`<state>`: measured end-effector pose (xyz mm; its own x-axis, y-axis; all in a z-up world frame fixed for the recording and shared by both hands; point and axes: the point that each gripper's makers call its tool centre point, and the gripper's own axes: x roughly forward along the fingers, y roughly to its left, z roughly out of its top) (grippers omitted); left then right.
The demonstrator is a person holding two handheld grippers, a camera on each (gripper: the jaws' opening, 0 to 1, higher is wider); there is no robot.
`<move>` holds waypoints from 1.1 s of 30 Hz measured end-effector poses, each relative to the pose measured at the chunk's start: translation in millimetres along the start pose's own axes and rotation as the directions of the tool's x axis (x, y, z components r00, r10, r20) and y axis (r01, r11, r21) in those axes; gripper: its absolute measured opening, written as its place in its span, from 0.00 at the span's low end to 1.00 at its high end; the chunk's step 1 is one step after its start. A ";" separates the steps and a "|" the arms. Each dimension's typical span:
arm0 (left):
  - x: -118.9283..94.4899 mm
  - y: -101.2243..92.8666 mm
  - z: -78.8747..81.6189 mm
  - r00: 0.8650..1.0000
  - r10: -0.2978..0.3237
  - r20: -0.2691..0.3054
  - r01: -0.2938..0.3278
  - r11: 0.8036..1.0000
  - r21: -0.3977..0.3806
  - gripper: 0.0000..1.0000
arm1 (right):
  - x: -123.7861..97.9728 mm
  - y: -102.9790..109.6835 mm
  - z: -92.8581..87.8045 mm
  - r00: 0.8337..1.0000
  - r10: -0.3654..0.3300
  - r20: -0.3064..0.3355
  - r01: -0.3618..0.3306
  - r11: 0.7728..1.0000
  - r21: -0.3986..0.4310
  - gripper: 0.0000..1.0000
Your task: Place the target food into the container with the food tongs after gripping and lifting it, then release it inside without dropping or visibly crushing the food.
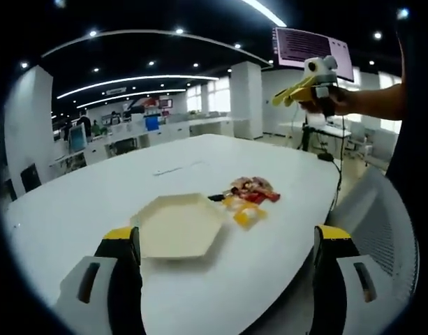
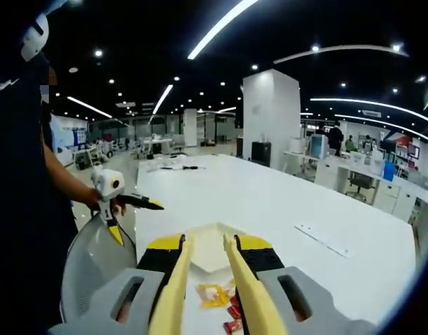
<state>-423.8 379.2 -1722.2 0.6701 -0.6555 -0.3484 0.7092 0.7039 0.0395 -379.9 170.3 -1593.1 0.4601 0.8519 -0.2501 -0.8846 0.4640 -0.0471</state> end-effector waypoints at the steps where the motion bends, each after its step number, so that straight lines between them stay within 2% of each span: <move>1: -0.6 -2.0 5.5 1.000 0.004 0.029 -0.005 1.000 0.012 0.99 | 1.5 -0.3 -1.6 1.000 0.000 -0.004 0.000 1.000 0.001 0.27; 5: 0.4 -5.7 2.7 1.000 -0.003 0.016 0.003 1.000 0.024 0.99 | 7.4 -0.6 -5.4 1.000 0.006 -0.010 -0.006 1.000 0.003 0.27; 9: 1.1 -11.2 4.6 0.999 -0.040 0.031 0.040 0.999 -0.013 0.99 | 13.4 2.8 -8.4 1.000 0.019 -0.022 -0.019 1.000 0.002 0.27; 13: 1.2 -7.0 1.8 1.000 -0.026 0.013 0.026 1.000 -0.016 0.99 | 17.9 4.0 -13.0 0.999 0.030 -0.034 -0.029 0.999 0.018 0.27; 19: 1.1 -1.3 2.4 1.000 0.002 0.020 -0.001 1.000 -0.026 0.99 | 21.6 2.8 -15.5 0.999 0.031 -0.036 -0.030 0.999 0.032 0.27; 27: 1.5 2.2 3.8 0.999 0.020 0.028 -0.019 0.999 -0.028 0.99 | 31.5 4.0 -25.4 0.998 0.033 -0.053 -0.033 0.999 0.006 0.27; 33: 3.2 2.2 -0.7 1.000 0.022 0.004 -0.022 0.999 -0.023 0.99 | 43.5 5.9 -39.7 0.997 0.046 -0.067 -0.047 0.999 -0.016 0.27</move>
<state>-420.2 378.9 -1723.8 0.6867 -0.6407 -0.3433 0.6888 0.7245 0.0257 -368.1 200.4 -1642.7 0.4128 0.8541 -0.3164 -0.9064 0.4192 -0.0510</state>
